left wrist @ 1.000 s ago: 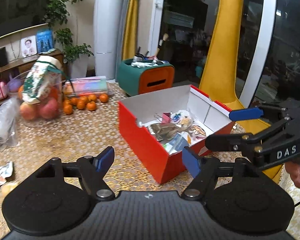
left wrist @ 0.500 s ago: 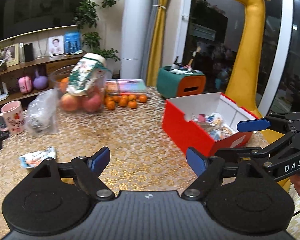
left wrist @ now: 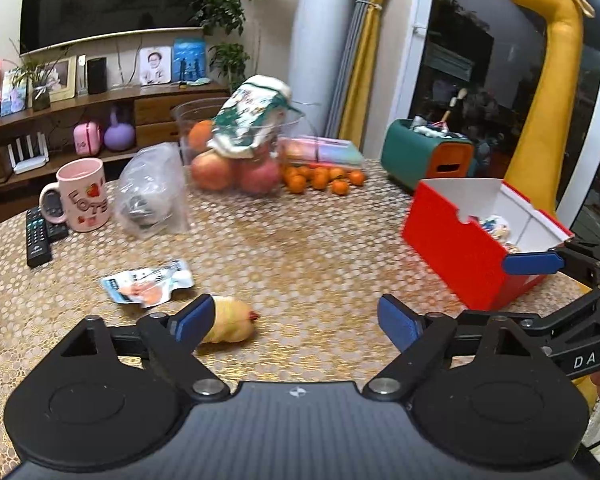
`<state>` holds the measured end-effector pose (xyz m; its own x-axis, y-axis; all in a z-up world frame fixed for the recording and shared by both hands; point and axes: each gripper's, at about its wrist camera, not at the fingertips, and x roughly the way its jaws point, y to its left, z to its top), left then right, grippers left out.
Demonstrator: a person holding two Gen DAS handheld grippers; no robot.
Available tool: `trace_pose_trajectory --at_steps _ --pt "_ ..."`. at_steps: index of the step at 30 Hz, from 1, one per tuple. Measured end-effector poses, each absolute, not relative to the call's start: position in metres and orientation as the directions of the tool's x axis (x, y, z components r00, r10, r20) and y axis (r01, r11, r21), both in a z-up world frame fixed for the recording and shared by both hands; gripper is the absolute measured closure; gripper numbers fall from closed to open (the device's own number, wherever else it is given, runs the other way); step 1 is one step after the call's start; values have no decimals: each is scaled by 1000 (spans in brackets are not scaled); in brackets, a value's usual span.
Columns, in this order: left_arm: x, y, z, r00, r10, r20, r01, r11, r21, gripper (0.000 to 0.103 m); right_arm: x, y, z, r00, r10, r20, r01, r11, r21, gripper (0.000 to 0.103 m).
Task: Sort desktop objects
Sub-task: 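Withdraw both grippers from the shoebox back toward the table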
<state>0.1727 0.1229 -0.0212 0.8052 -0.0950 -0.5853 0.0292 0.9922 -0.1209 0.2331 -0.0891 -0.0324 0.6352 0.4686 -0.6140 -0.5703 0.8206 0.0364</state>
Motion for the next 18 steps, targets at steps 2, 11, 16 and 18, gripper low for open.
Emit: trace_pose_trajectory --at_steps 2,11,16,18 --pt "178 133 -27 805 -89 -587 24 993 -117 3 233 -79 -37 647 457 -610 -562 827 24 2" --pt "209 176 -53 784 -52 -618 -19 994 -107 3 238 -35 -60 672 441 -595 -558 830 -15 2" --pt "231 199 -65 776 -21 -630 -50 994 -95 3 242 -8 -73 649 460 -606 -591 807 -21 2" --pt "240 208 -70 773 -12 -634 -60 994 -93 3 244 1 -78 638 468 -611 -603 798 -19 2"
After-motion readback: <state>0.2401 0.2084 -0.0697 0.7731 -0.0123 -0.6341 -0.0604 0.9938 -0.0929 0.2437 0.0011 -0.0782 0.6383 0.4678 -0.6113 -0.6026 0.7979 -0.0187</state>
